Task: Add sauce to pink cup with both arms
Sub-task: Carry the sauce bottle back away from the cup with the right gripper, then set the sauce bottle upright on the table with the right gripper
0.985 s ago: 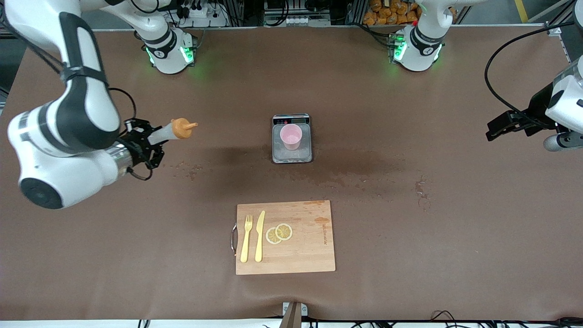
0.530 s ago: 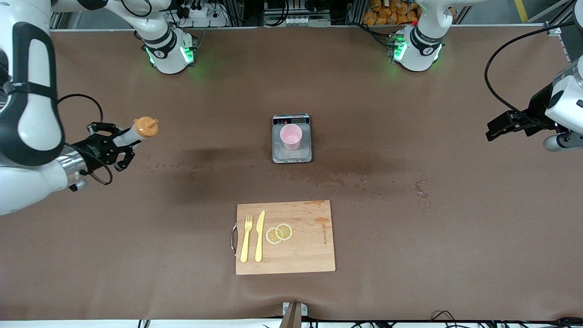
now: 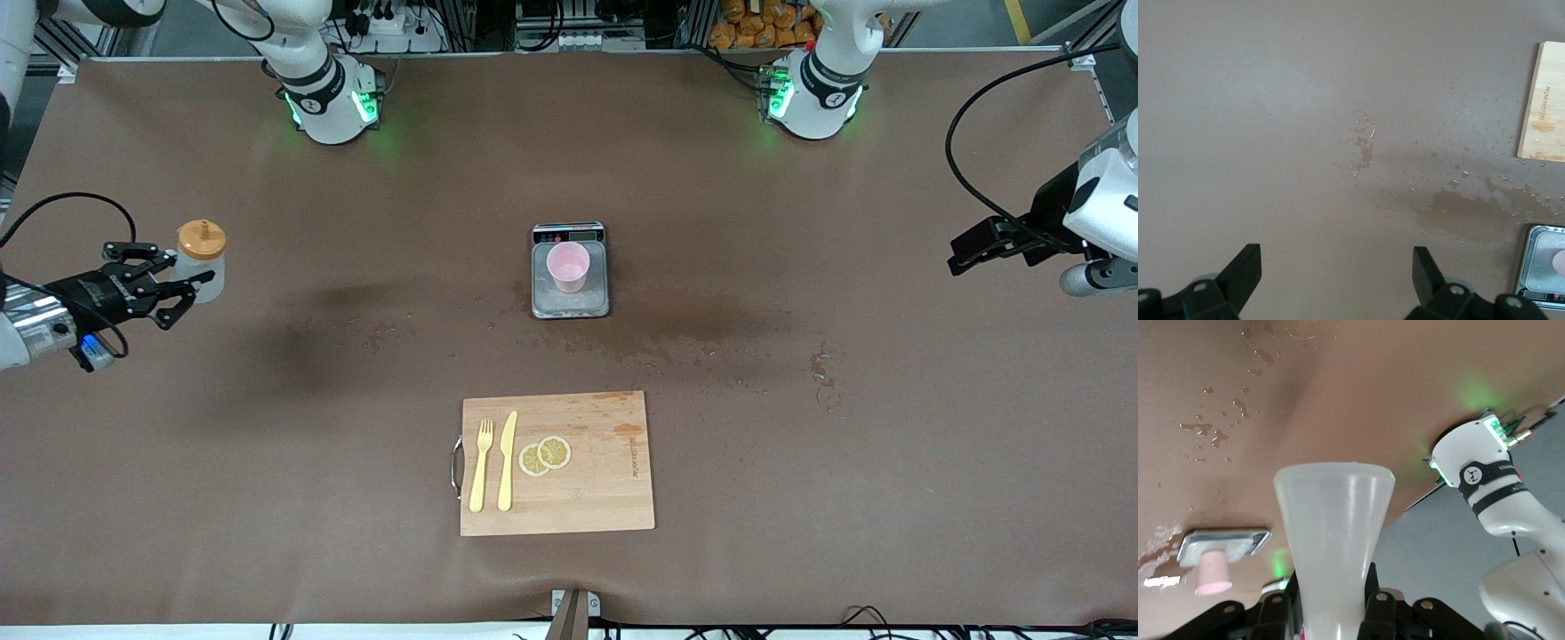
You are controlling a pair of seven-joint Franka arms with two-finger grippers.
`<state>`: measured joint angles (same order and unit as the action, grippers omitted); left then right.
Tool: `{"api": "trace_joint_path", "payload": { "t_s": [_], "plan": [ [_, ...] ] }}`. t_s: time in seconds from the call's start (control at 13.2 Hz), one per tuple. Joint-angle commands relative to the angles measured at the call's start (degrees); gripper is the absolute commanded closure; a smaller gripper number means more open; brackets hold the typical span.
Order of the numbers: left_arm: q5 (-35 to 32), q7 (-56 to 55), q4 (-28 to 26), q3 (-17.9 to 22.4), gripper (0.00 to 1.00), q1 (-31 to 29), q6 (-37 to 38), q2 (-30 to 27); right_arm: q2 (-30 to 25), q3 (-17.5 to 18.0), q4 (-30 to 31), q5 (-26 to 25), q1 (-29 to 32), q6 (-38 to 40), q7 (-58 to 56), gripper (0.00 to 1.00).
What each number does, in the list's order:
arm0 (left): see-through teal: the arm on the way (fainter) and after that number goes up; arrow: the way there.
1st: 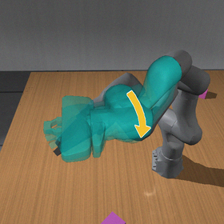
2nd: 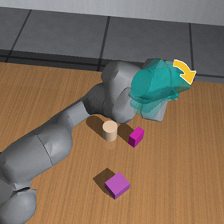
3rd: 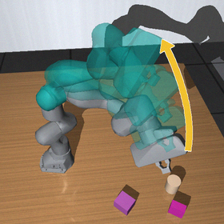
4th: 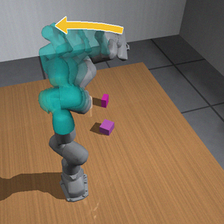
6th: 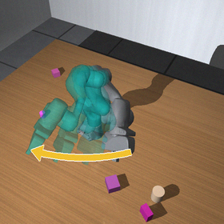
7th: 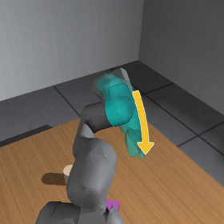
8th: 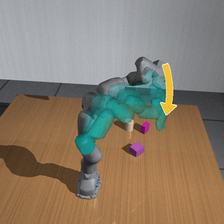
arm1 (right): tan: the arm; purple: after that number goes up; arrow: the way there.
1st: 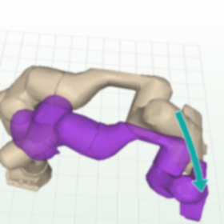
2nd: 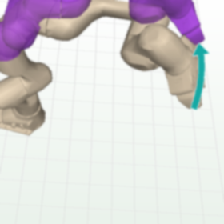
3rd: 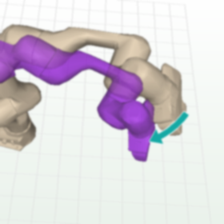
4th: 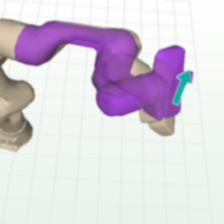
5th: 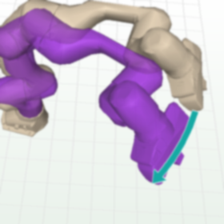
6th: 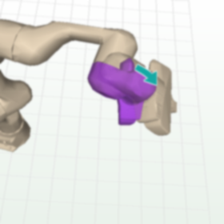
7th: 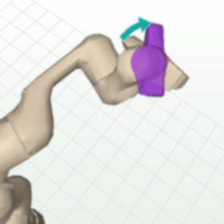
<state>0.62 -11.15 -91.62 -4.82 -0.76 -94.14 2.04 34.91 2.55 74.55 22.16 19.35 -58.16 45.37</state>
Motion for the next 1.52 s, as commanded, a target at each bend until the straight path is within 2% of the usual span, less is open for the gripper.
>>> {"api": "trace_joint_path", "payload": {
  "t_s": [0.0, 0.3, 0.45, 0.76, 1.44],
  "plan": [
    [0.97, 1.04, 0.12, -0.01, 0.00, -0.29, -0.43, 0.07, 5.15, 0.88, 0.50, 4.98, 6.56, 0.86, -8.26, 1.00],
    [0.97, 1.04, 0.12, -0.01, 0.00, -0.29, -0.43, 0.15, 13.59, 0.88, 2.26, 11.41, 12.37, 0.77, -15.91, 1.00],
    [0.97, 1.04, 0.12, -0.01, 0.00, -0.38, -0.43, 0.15, 17.11, 0.79, 2.35, 11.33, 12.56, 0.51, -19.70, 1.00],
    [0.97, 1.04, 0.03, -0.01, 0.00, -0.29, -0.43, 0.15, 21.07, 0.79, 2.79, 11.50, 12.21, -0.19, -20.41, 1.00],
    [0.88, 1.04, -0.05, -0.01, 0.00, -0.38, -0.16, 0.15, 21.25, 0.70, 7.35, 10.19, 11.85, -6.69, -22.16, 1.00]
  ]
}}
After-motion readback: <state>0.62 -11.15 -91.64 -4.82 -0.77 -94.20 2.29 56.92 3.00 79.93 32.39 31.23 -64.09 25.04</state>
